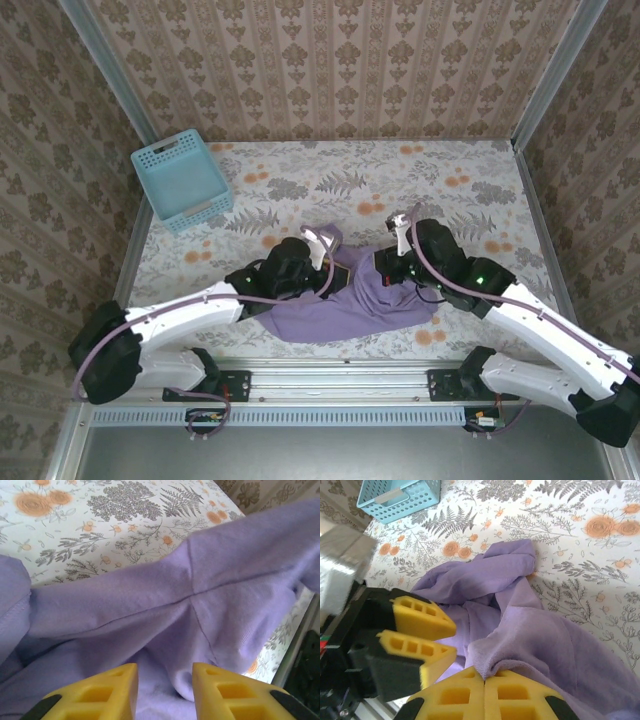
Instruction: Fold the inside-out t-shirt
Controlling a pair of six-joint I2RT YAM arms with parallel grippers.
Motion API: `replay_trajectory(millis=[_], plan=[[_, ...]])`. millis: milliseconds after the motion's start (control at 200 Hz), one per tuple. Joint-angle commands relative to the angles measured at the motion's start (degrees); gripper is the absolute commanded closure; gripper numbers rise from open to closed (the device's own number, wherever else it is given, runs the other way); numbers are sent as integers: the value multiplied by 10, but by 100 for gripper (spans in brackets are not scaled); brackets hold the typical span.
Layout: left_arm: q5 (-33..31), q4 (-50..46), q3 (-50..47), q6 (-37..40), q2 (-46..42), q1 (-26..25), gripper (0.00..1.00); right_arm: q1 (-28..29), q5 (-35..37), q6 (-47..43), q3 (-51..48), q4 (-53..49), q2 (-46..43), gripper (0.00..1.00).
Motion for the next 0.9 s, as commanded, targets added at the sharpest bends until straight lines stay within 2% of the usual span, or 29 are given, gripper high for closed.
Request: replay_trajectory(millis=[0, 110, 345, 465, 590, 700, 740, 895], plan=[[-88, -51, 31, 45, -33, -33, 64, -5, -56, 15, 24, -21, 9, 100], [-124, -50, 40, 67, -45, -68, 63, -5, -81, 32, 33, -9, 24, 100], [-112, 29, 31, 87, -37, -106, 64, -4, -104, 59, 55, -8, 46, 100], [-115, 55, 34, 87, -19, -110, 65, -4, -110, 82, 52, 13, 55, 100], [-124, 100, 19, 84, -5, -106, 59, -1, -122, 102, 44, 31, 64, 100], [-118, 133, 14, 81, 10, -101, 58, 1, -130, 115, 36, 48, 66, 100], [-117, 143, 13, 80, 14, -98, 60, 2, -132, 118, 35, 50, 67, 100], [-123, 150, 17, 78, 29, -89, 79, 1, -124, 121, 32, 47, 64, 100]])
